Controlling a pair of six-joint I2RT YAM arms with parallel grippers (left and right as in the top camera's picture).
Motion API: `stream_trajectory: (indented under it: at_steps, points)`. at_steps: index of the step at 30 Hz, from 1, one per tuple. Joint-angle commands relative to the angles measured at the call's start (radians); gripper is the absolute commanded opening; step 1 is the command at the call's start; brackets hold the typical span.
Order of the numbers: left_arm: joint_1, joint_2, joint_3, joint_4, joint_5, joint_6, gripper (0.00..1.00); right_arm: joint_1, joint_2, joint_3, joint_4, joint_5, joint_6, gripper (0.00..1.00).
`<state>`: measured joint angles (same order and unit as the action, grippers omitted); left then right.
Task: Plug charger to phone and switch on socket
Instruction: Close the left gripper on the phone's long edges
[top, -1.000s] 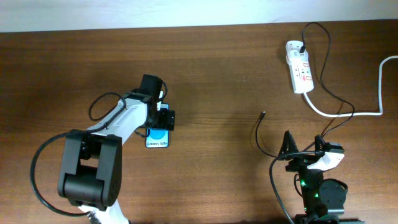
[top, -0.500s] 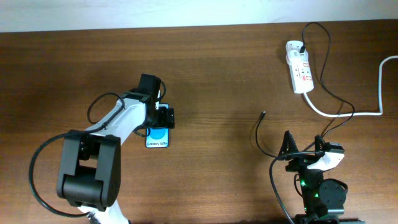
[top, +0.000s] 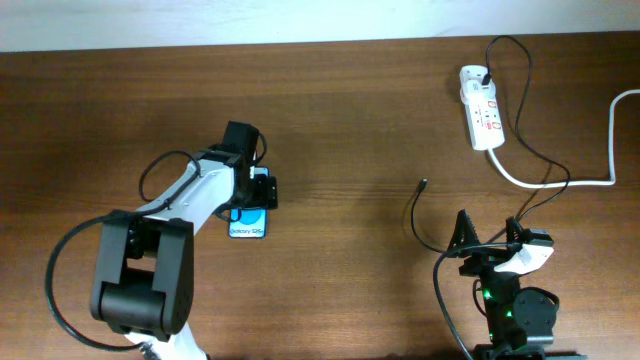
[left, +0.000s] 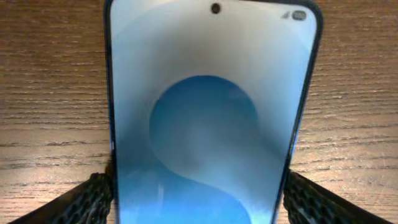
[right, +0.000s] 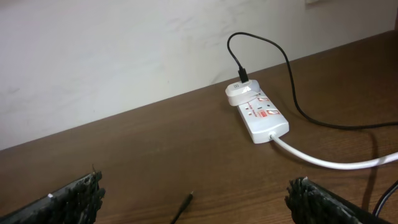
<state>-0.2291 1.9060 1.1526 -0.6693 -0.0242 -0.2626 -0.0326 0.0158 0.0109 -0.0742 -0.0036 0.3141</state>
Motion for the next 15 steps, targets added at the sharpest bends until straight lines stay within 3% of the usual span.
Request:
stream_trajectory:
  at_steps: [1,11,15]
  points:
    - [0.000,0.080,-0.073,-0.023,0.083,-0.019,0.88,0.008,-0.009,-0.005,-0.005,0.009,0.001,0.98]
    - [0.000,0.080,-0.073,-0.024,0.053,0.010,0.83,0.008,-0.009,-0.005,-0.005,0.009,0.002,0.98]
    - [0.000,0.080,-0.073,-0.024,0.034,0.048,0.77,0.008,-0.009,-0.005,-0.005,0.008,0.002,0.98]
